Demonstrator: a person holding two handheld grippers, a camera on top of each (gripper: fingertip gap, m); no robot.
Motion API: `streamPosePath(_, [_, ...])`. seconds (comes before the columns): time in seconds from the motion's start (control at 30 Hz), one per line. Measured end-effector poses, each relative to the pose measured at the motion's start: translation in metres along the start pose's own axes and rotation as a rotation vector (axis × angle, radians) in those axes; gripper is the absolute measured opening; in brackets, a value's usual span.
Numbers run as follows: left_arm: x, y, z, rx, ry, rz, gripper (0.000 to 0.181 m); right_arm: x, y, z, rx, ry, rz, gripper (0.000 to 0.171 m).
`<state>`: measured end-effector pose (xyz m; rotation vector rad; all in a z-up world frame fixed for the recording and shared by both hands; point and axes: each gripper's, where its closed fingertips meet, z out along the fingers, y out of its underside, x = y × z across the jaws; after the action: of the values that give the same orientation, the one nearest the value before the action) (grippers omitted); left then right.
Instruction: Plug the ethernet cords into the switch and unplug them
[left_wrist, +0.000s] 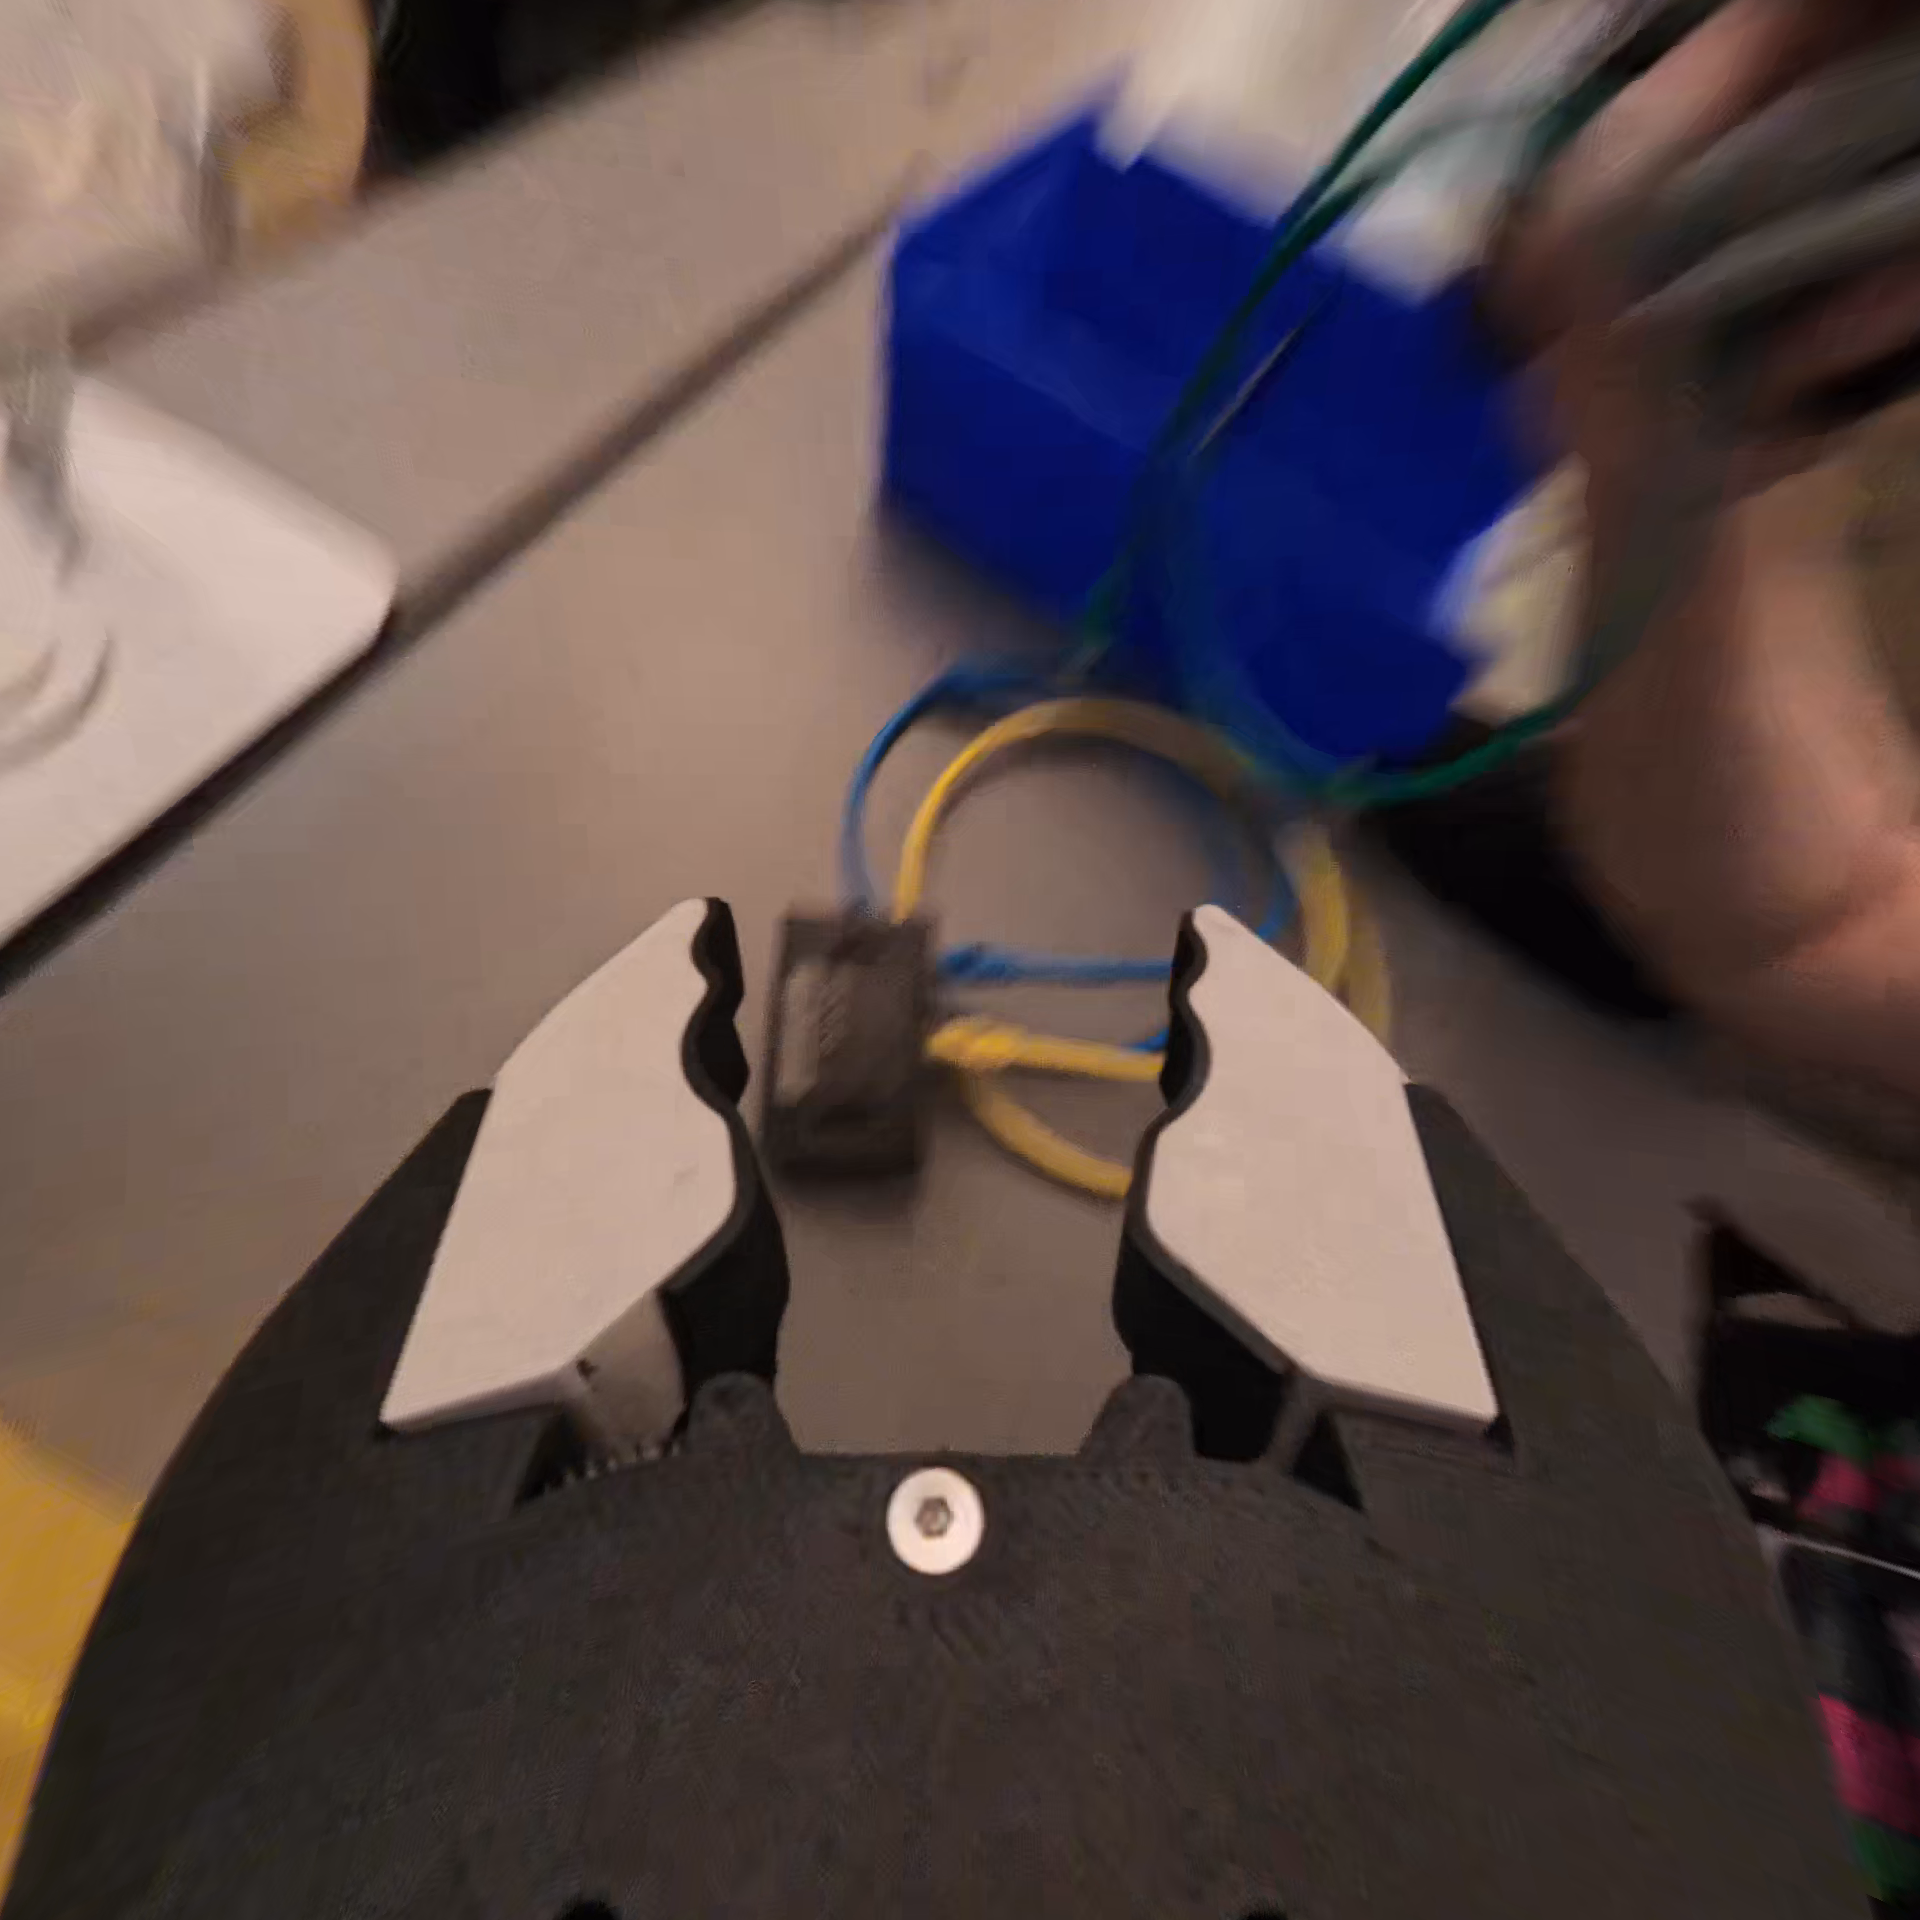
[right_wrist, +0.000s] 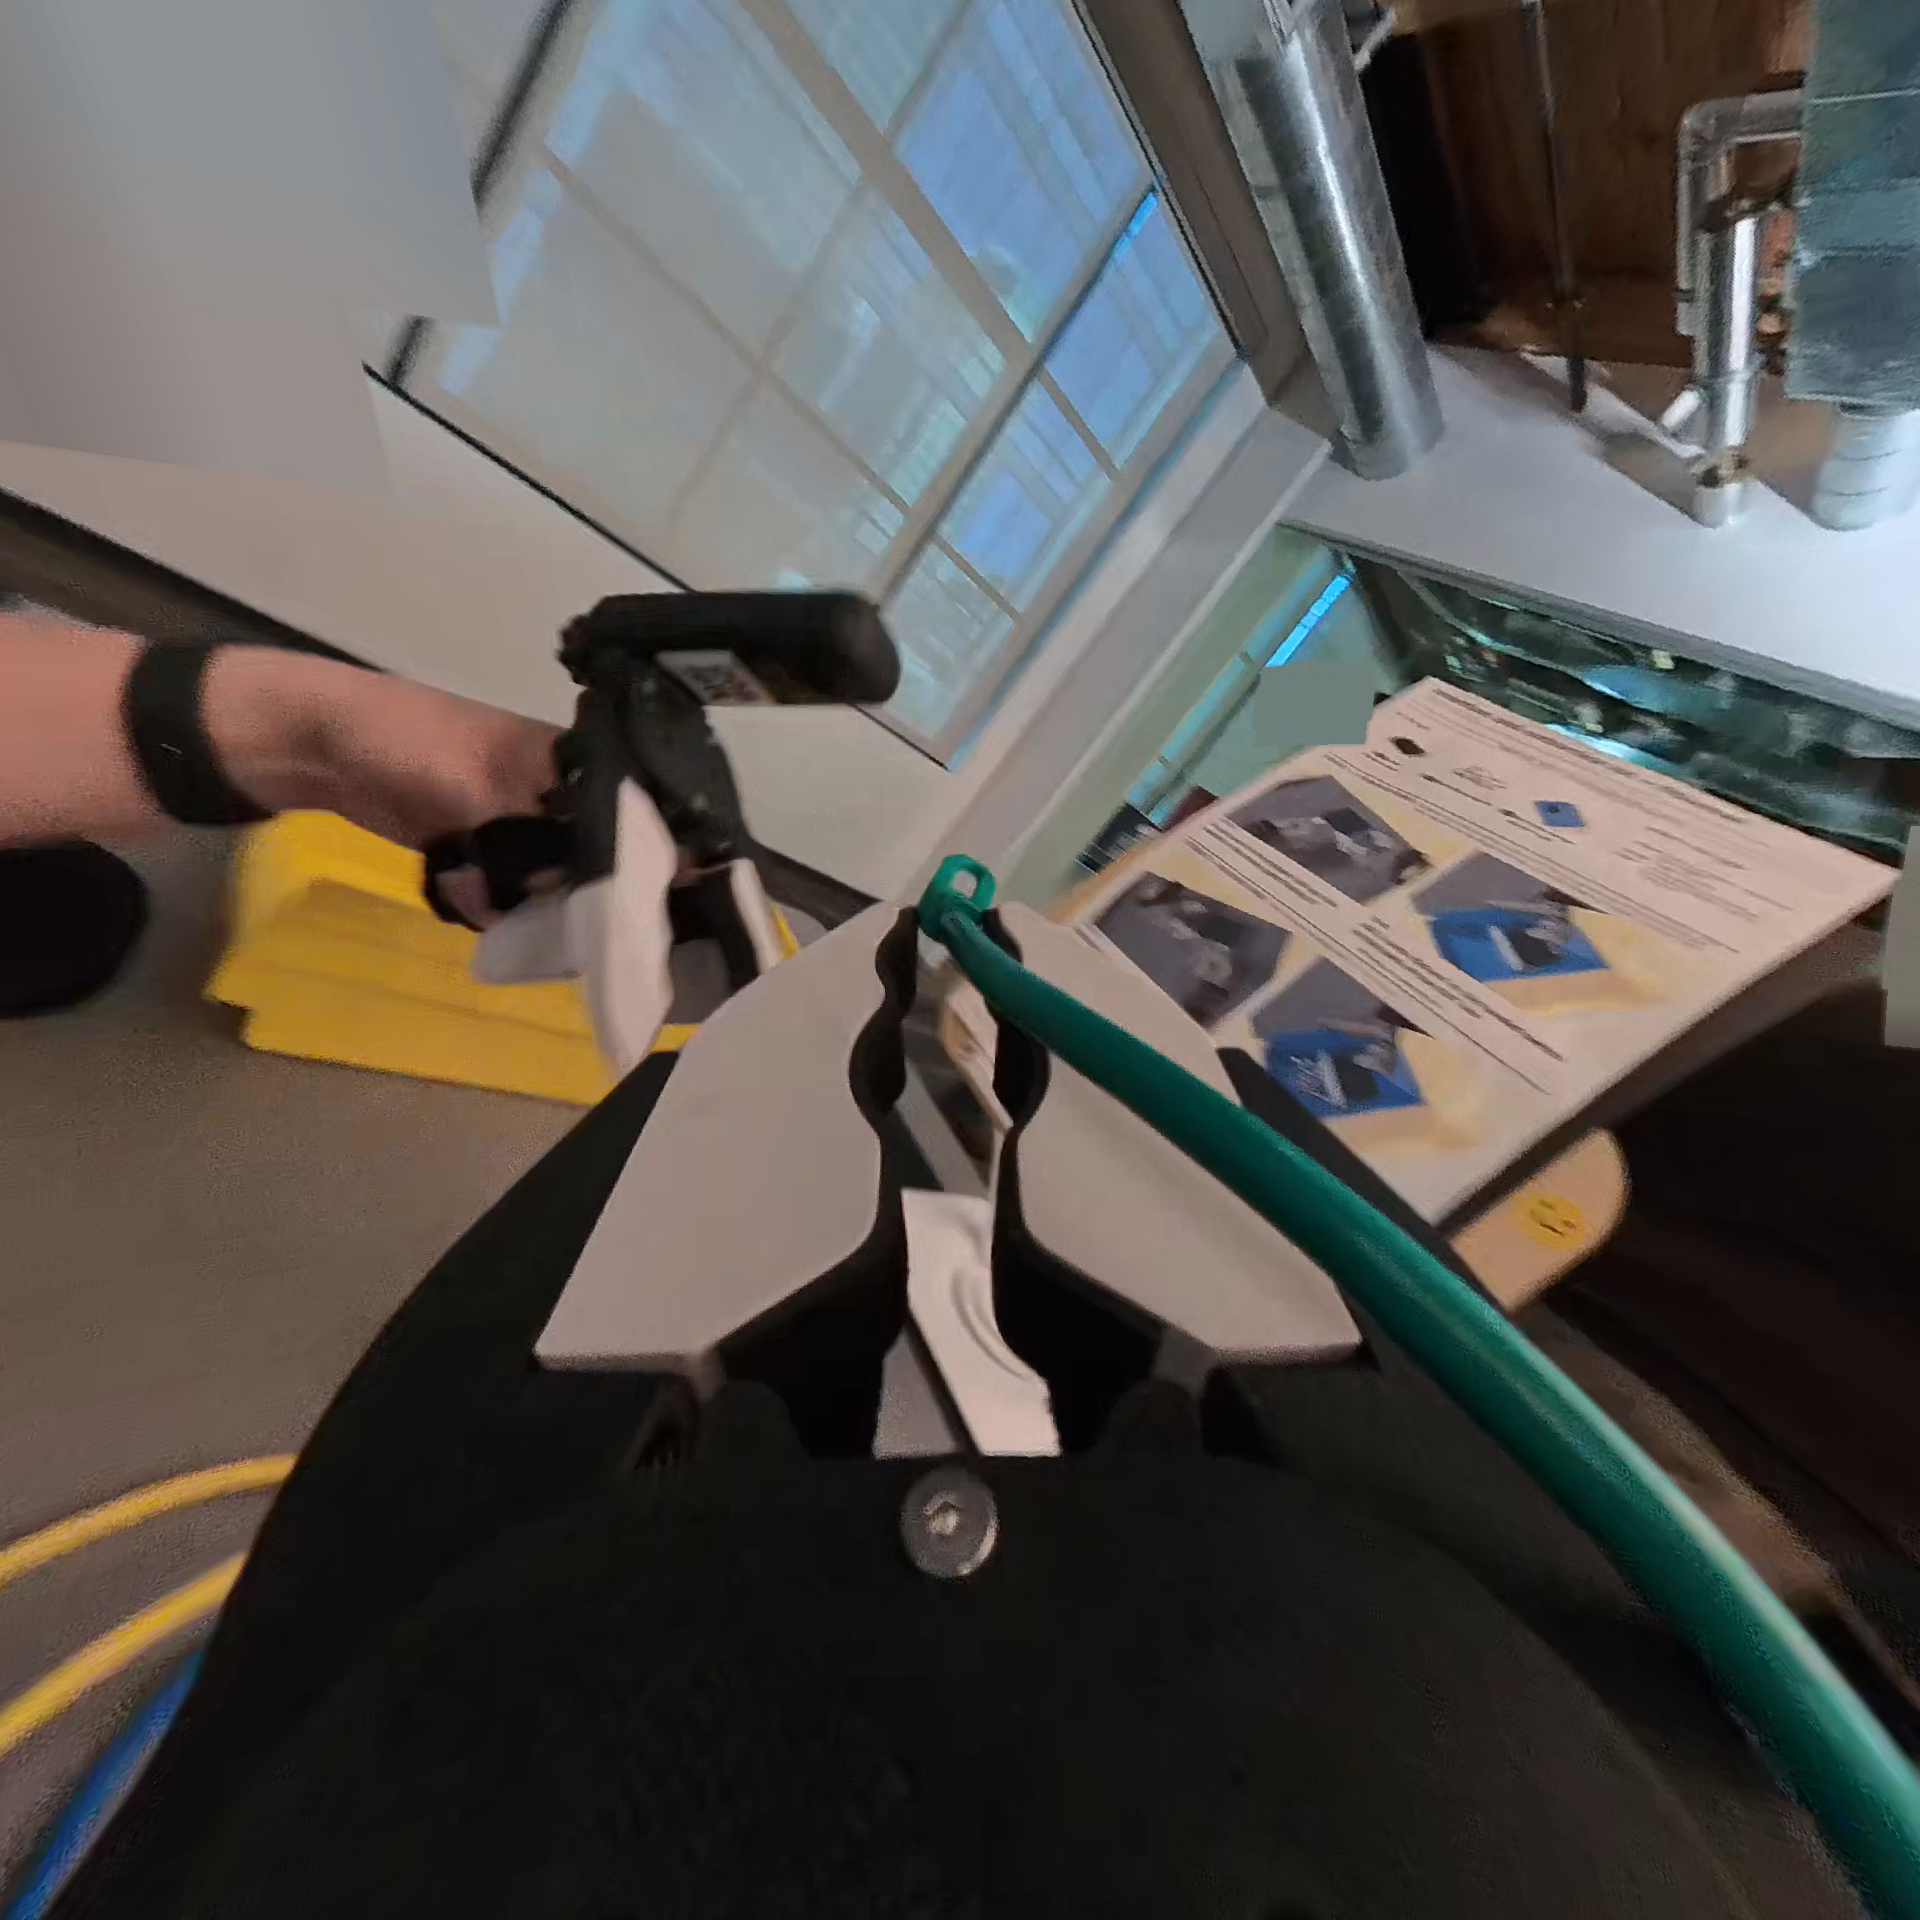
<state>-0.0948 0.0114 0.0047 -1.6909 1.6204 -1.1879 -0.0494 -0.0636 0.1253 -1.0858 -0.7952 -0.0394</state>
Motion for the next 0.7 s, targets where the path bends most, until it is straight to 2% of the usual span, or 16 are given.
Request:
streamPosePath(0.07, [0.046, -0.042, -0.029, 0.262, 0.211, 0.041, 0.063, -0.014, -0.01, 0.006, 0.087, -0.071, 0.085, 0.013])
streamPosePath(0.17, [0.083, -0.065, -0.049, 0.478, 0.305, 0.154, 0.055, -0.035, -0.022, 0.015, 0.182, -0.183, 0.205, 0.013])
streamPosePath(0.23, [0.091, -0.063, -0.044, 0.489, 0.291, 0.23, 0.055, -0.047, -0.027, 0.019, 0.212, -0.246, 0.248, 0.013])
streamPosePath(0.33, [0.11, -0.057, -0.041, 0.477, 0.393, 0.264, 0.054, -0.059, -0.032, 0.022, 0.228, -0.301, 0.273, 0.013])
streamPosePath(0.47, [0.121, -0.059, -0.048, 0.507, 0.495, 0.243, 0.033, -0.067, -0.032, 0.024, 0.21, -0.332, 0.252, 0.013])
streamPosePath(0.5, [0.121, -0.06, -0.05, 0.515, 0.495, 0.249, 0.029, -0.068, -0.031, 0.024, 0.205, -0.336, 0.251, 0.013])
streamPosePath(0.53, [0.121, -0.059, -0.05, 0.517, 0.488, 0.268, 0.015, -0.067, -0.03, 0.024, 0.203, -0.333, 0.248, 0.013])
streamPosePath(0.7, [0.117, -0.058, -0.05, 0.495, 0.392, 0.354, 0.012, -0.067, -0.024, 0.024, 0.163, -0.381, 0.317, 0.016])
